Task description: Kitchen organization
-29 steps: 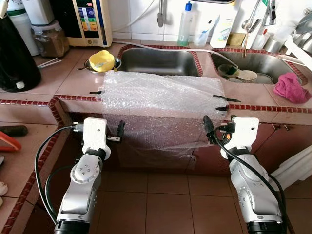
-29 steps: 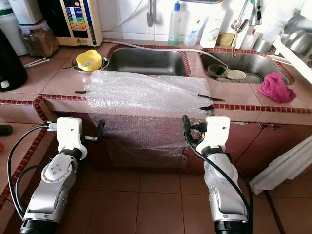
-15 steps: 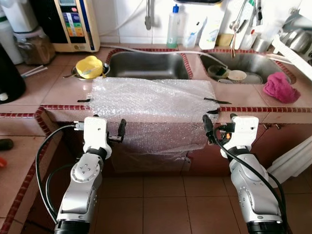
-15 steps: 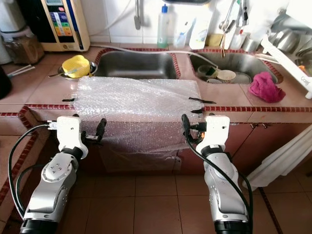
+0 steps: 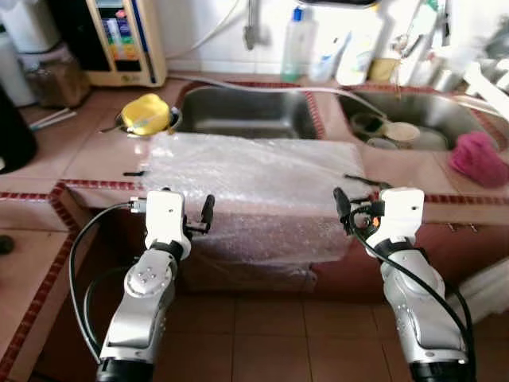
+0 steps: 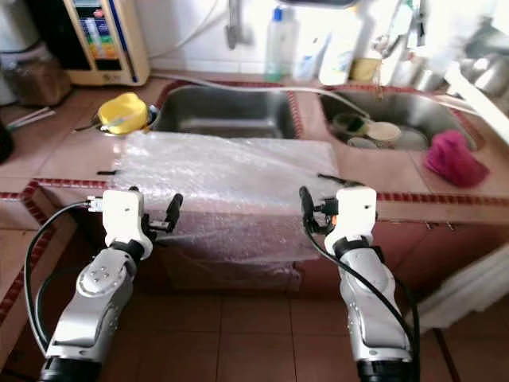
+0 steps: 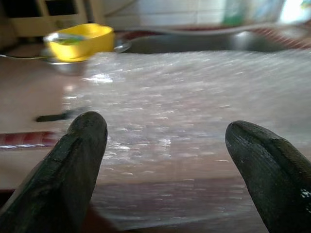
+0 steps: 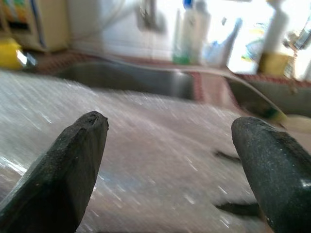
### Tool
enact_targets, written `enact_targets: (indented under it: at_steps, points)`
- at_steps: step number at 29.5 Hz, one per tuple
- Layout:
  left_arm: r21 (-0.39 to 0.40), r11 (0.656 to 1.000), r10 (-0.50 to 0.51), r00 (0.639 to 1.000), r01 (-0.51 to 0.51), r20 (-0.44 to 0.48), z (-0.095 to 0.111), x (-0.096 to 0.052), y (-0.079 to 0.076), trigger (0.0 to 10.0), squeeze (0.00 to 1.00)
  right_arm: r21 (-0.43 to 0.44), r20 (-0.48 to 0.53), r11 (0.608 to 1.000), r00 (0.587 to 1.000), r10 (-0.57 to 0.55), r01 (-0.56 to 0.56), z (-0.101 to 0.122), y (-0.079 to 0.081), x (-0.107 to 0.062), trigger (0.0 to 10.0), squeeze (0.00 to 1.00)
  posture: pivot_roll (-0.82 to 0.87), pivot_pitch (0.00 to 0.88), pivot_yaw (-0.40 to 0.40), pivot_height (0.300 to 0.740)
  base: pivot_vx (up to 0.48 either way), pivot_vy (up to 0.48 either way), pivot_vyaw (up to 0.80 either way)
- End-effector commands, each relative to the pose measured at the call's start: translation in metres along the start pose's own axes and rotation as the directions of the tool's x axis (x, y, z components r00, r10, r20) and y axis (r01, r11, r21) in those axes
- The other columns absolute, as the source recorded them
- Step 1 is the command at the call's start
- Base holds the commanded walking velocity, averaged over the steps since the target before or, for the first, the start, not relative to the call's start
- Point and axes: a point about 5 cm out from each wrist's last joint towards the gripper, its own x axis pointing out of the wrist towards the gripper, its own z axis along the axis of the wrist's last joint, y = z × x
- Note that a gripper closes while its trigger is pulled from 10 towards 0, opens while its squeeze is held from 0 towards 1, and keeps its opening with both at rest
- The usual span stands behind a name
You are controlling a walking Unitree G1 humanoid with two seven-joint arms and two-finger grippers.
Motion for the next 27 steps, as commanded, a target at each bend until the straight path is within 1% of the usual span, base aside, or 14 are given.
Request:
enact_targets:
  at_steps: [1, 8, 11, 27]
  points:
    - [-0.013, 0.999, -0.047, 0.999, 0.047, 0.024, 0.0061, 0.0036, -0.0132, 10.0, 0.00, -0.033, -0.008, 0.999, 0.999, -0.035, 0.035, -0.0016, -0.0143, -0.0048, 10.0, 0.00, 0.01, 0.000, -0.005, 0.740, 0.398, 0.000, 0.00]
    - [-0.010, 0.998, -0.058, 0.998, 0.058, 0.024, 0.0064, 0.0047, -0.0146, 10.0, 0.00, -0.039, 0.000, 0.999, 1.000, -0.030, 0.030, -0.0011, -0.0126, -0.0038, 10.0, 0.00, 0.02, 0.000, -0.002, 0.740, 0.400, 0.000, 0.00]
    - [-0.010, 0.998, -0.056, 0.998, 0.056, 0.024, 0.0064, 0.0047, -0.0137, 10.0, 0.00, -0.046, 0.005, 0.999, 1.000, -0.019, 0.019, -0.0008, -0.0093, -0.0039, 10.0, 0.00, 0.02, 0.000, -0.001, 0.740, 0.401, 0.000, 0.00]
    - [-0.015, 0.998, -0.062, 0.998, 0.062, 0.013, 0.0053, 0.0047, -0.0167, 10.0, 0.00, -0.042, 0.004, 0.999, 1.000, -0.029, 0.029, -0.0021, -0.0097, -0.0050, 10.0, 0.00, 0.01, 0.000, 0.000, 0.740, 0.394, 0.000, 0.00]
